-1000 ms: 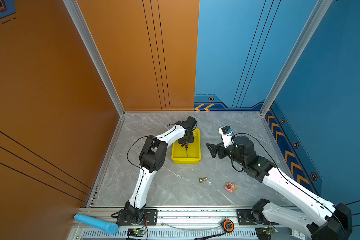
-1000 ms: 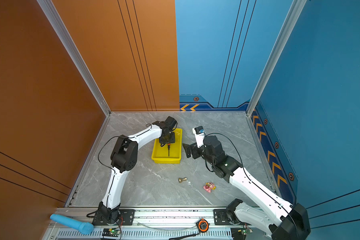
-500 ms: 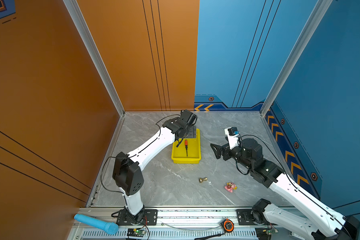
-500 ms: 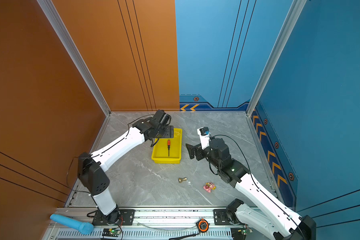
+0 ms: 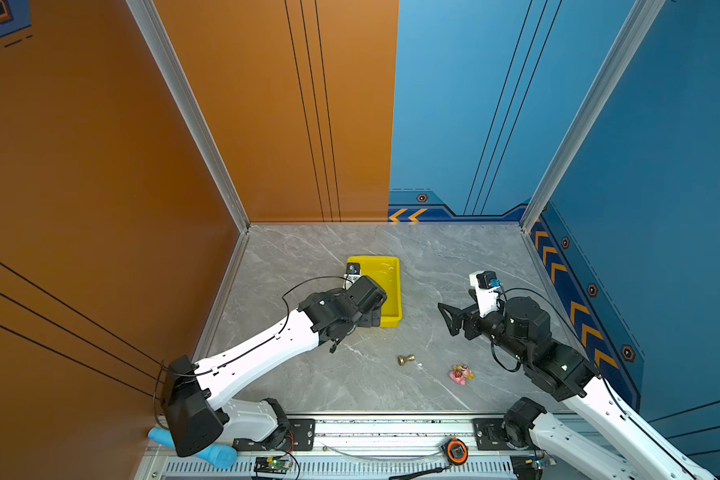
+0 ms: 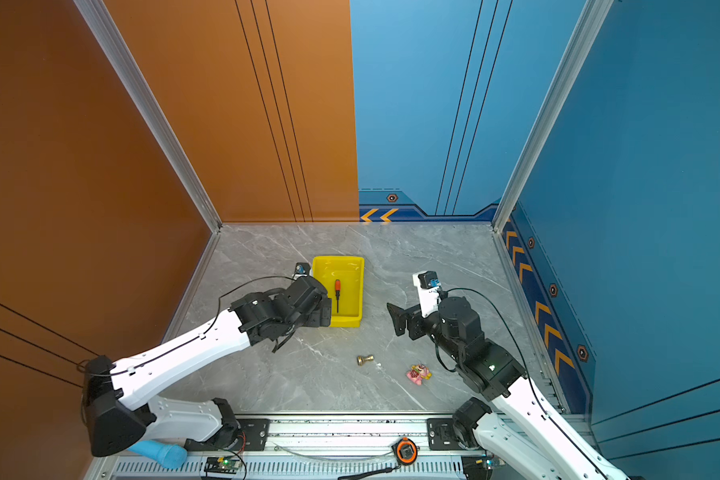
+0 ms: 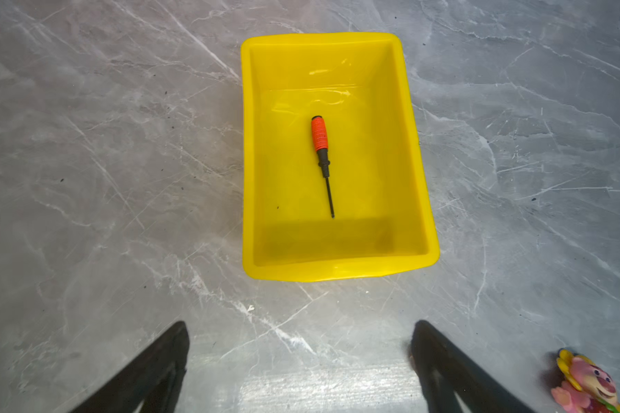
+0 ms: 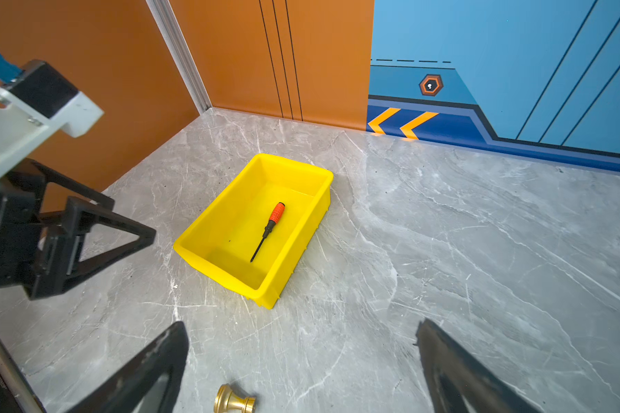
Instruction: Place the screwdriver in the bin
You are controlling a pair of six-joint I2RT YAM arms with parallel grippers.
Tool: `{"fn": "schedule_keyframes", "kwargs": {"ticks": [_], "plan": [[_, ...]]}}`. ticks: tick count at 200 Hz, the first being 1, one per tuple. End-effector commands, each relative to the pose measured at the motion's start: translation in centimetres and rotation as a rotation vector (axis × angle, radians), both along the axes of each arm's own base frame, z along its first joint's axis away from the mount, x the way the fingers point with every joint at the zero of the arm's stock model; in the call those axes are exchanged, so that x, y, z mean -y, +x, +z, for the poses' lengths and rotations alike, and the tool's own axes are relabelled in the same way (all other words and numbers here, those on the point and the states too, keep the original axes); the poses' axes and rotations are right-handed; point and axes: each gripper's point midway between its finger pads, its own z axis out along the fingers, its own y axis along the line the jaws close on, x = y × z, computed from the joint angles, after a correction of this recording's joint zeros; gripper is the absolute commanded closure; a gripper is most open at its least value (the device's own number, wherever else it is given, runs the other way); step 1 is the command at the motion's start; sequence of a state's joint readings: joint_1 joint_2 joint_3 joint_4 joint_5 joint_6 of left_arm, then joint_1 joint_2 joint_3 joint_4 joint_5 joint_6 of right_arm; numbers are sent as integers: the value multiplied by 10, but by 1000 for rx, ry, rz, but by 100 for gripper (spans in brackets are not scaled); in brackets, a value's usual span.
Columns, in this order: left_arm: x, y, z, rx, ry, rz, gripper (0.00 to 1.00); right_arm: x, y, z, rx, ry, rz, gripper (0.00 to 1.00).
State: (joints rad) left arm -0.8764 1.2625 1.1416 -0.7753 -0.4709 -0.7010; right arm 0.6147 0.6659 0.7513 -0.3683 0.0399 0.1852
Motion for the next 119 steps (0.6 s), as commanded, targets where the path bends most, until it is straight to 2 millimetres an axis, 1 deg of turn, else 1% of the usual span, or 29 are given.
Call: {"fn": "schedule_keyframes", "kwargs": {"ticks": [1, 26, 44, 46, 48, 71, 92, 119], "plan": [[-20, -3, -2, 27, 38, 9, 2, 18, -3, -18, -45, -42, -77, 0], [-27, -4, -4, 15, 34, -30, 2, 28, -1, -20, -64, -30, -146, 0], [-30, -1, 1, 40, 27, -42, 2, 34, 3, -24, -66, -41, -185, 0], [-33, -3, -7, 25, 37, -43, 2, 35, 4, -24, -66, -42, -193, 0], [-34, -3, -9, 22, 37, -44, 2, 35, 4, -25, -67, -46, -199, 0], [-39, -1, -13, 34, 18, -65, 2, 43, 10, -28, -59, -59, -252, 0], [-51, -2, -19, 27, 0, -44, 2, 48, 13, -31, -59, -66, -287, 0], [-74, -3, -18, 54, -11, -2, 2, 57, 16, -32, -46, -72, -332, 0]]}}
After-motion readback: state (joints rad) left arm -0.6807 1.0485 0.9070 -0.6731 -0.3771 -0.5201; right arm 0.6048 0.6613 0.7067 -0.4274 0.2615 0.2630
